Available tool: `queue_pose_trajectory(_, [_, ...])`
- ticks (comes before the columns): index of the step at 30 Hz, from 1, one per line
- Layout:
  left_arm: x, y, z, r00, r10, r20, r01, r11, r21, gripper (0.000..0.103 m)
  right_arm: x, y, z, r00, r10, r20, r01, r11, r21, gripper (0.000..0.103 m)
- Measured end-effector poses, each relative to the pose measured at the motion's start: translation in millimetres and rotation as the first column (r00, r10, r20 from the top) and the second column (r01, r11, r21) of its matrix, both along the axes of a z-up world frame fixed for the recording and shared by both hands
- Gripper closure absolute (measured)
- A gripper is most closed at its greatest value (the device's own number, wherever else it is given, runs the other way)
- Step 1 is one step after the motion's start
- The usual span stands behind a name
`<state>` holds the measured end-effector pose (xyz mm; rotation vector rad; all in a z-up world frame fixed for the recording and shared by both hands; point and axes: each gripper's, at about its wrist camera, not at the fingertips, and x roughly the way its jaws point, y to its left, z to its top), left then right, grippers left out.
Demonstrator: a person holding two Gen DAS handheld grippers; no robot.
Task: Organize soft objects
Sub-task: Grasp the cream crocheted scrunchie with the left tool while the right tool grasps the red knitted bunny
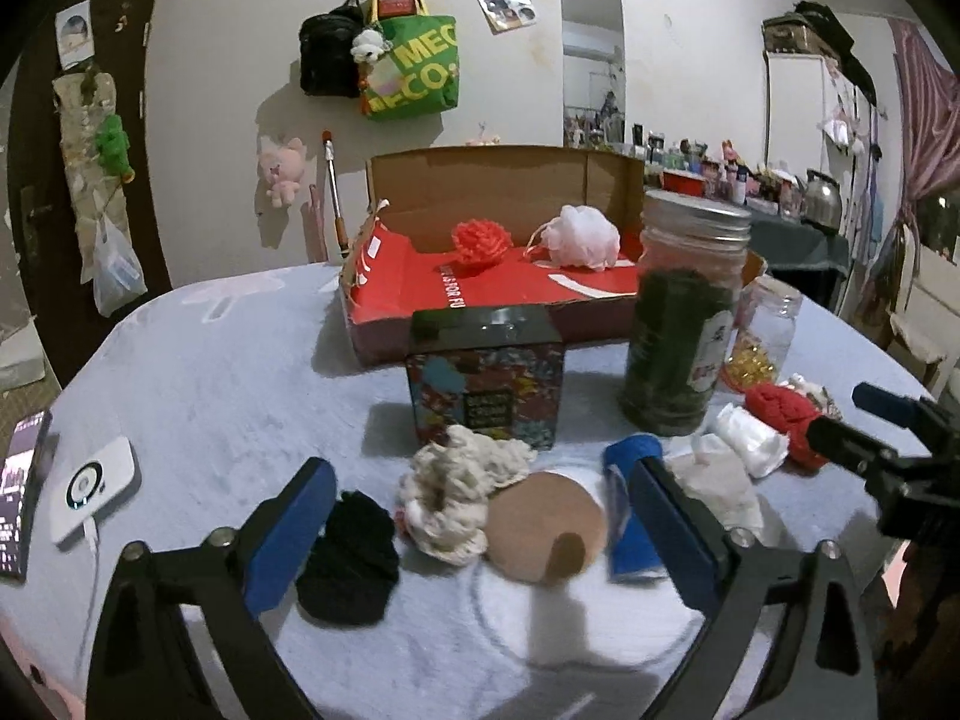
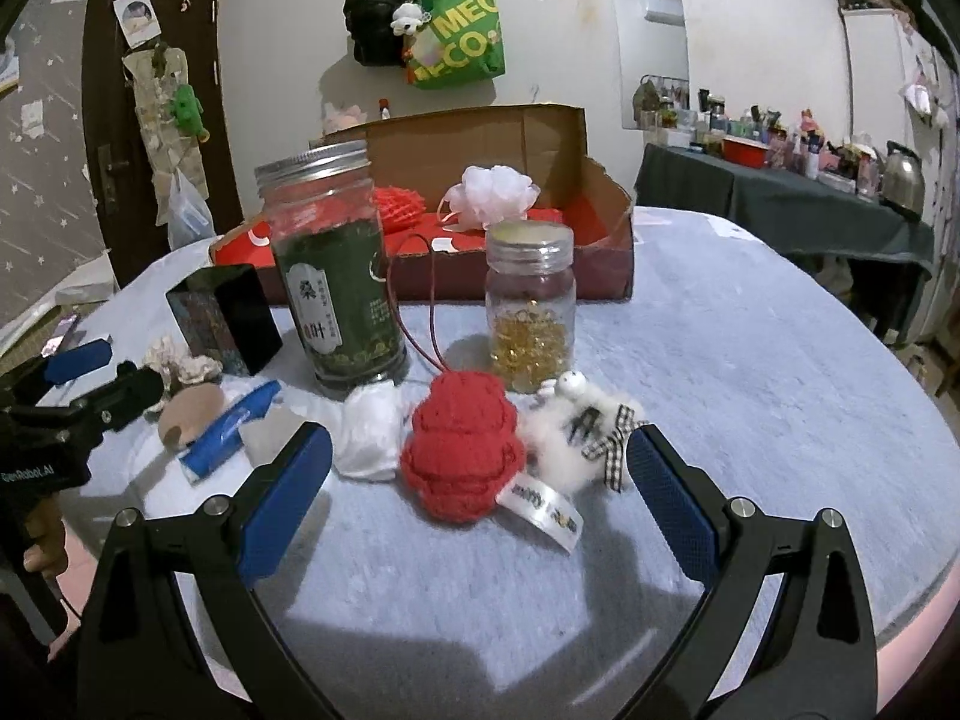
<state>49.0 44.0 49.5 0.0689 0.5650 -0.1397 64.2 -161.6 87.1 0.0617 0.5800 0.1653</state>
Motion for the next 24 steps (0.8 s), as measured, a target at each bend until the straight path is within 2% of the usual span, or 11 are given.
queue_pose_trajectory(5, [14, 9, 0, 0.999, -0.025, -0.039, 0.025, 1.0, 0.005, 0.012, 10, -1, 4, 1.0, 0.01, -0.013, -0.01, 1.0, 0.003, 0.006])
queue_pose_trajectory(7, [19, 10, -2, 0.998, -0.029, -0.053, 0.03, 0.999, 0.018, 0.014, 14, -2, 4, 1.0, 0.013, -0.024, -0.013, 1.0, -0.001, 0.014])
queue_pose_trajectory(9, [24, 11, -3, 0.997, -0.035, -0.067, 0.037, 0.999, 0.021, 0.019, 18, -3, 2, 0.999, 0.017, -0.043, -0.016, 1.0, 0.003, 0.028])
queue_pose_trajectory(11, [28, 11, -6, 0.995, -0.044, -0.089, 0.047, 0.998, 0.03, 0.022, 23, -5, -1, 0.997, 0.026, -0.069, -0.025, 0.999, 0.021, 0.035])
queue_pose_trajectory(14, [35, 13, -13, 0.992, -0.047, -0.119, 0.052, 0.998, 0.042, 0.034, 28, -6, -7, 0.994, 0.045, -0.102, -0.042, 0.998, 0.037, 0.046])
queue_pose_trajectory(15, [37, 14, -15, 0.99, -0.049, -0.132, 0.055, 0.998, 0.041, 0.043, 29, -5, -9, 0.992, 0.051, -0.112, -0.047, 0.998, 0.031, 0.051])
queue_pose_trajectory(16, [39, 15, -17, 0.988, -0.06, -0.145, 0.064, 0.998, 0.028, 0.058, 29, -3, -11, 0.991, 0.063, -0.115, -0.061, 0.998, 0.026, 0.052])
queue_pose_trajectory(18, [39, 15, -16, 0.984, -0.086, -0.155, 0.087, 0.996, 0.001, 0.067, 27, 1, -12, 0.99, 0.095, -0.107, -0.094, 0.995, 0.017, 0.066])
queue_pose_trajectory(19, [37, 14, -13, 0.987, -0.078, -0.142, 0.08, 0.997, 0.007, 0.074, 26, 3, -12, 0.989, 0.103, -0.109, -0.103, 0.995, 0.005, 0.066])
queue_pose_trajectory(24, [25, 11, 1, 0.988, -0.105, -0.116, 0.101, 0.994, -0.036, 0.082, 19, 0, -3, 0.99, 0.116, -0.074, -0.115, 0.993, 0.019, 0.068])
